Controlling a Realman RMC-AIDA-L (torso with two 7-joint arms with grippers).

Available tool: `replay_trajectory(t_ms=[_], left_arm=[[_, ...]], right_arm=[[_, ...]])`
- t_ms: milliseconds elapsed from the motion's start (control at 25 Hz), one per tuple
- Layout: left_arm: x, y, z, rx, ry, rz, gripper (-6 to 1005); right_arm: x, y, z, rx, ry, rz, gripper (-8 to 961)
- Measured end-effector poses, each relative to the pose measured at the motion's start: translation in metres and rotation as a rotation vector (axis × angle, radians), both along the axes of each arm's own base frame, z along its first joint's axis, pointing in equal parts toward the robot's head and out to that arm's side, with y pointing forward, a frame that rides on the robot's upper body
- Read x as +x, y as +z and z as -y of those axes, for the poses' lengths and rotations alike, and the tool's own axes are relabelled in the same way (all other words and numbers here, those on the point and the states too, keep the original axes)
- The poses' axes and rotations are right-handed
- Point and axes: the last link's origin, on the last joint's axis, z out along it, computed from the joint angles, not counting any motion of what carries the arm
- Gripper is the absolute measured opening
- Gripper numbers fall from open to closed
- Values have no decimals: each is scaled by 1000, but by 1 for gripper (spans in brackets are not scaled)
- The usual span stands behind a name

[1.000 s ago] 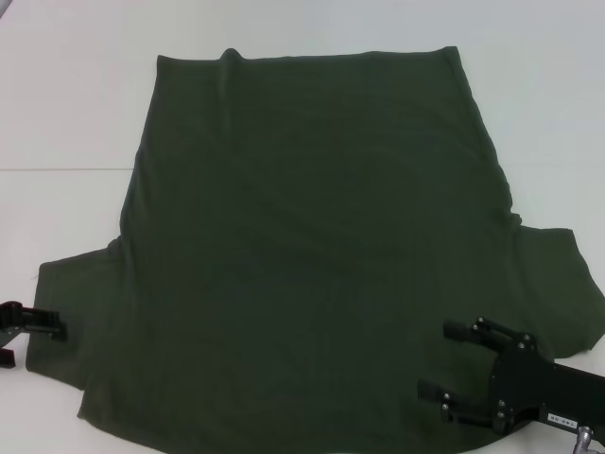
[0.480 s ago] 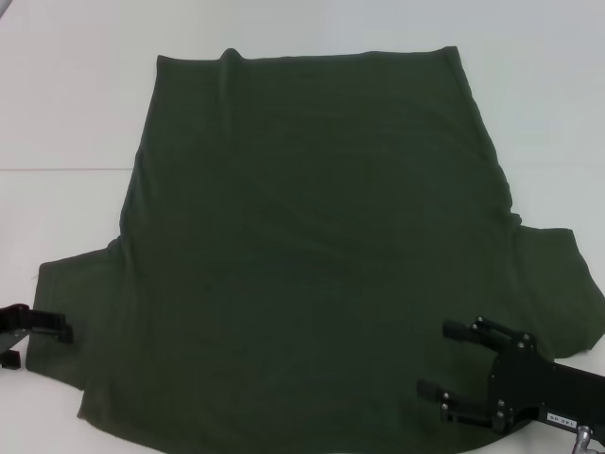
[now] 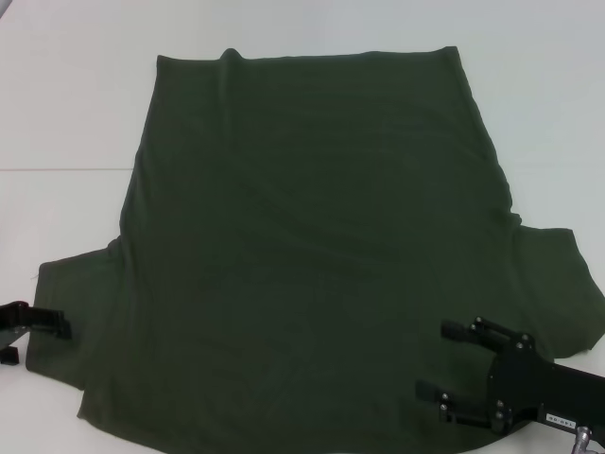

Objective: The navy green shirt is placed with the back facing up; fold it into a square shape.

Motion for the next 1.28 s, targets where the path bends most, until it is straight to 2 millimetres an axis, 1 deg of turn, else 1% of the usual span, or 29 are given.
replay_trajectory(t_ms=[720, 1080, 1280], left_arm=[[0, -6, 0, -20, -5, -12, 796], [2, -12, -2, -27, -5, 2, 791], [3, -12, -3, -22, -5, 14, 789]], right_arm=[[0, 0, 1, -1, 1, -3, 887], [0, 0, 1, -1, 1, -3, 887], [0, 0, 1, -1, 0, -3, 886]])
